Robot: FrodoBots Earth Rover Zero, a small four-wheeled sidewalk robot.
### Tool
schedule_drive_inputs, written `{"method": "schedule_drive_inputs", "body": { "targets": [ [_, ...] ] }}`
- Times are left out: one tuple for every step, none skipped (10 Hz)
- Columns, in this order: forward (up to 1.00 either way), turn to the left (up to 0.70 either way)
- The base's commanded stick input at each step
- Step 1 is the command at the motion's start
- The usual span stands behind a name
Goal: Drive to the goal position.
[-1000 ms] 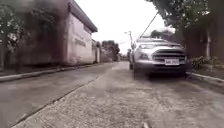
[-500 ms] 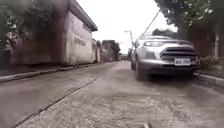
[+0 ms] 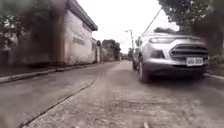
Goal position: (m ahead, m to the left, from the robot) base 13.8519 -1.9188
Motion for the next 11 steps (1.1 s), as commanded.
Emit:
{"method": "schedule_drive_inputs", "body": {
  "targets": [
    [0.7, 0.0],
    [0.7, 0.0],
    [0.7, 0.0],
    [0.7, 0.0],
    [0.7, 0.0],
    [0.7, 0.0],
    [0.7, 0.0],
    [0.7, 0.0],
    [0.7, 0.0],
    [0.7, 0.0],
    [0.7, 0.0]
  ]
}}
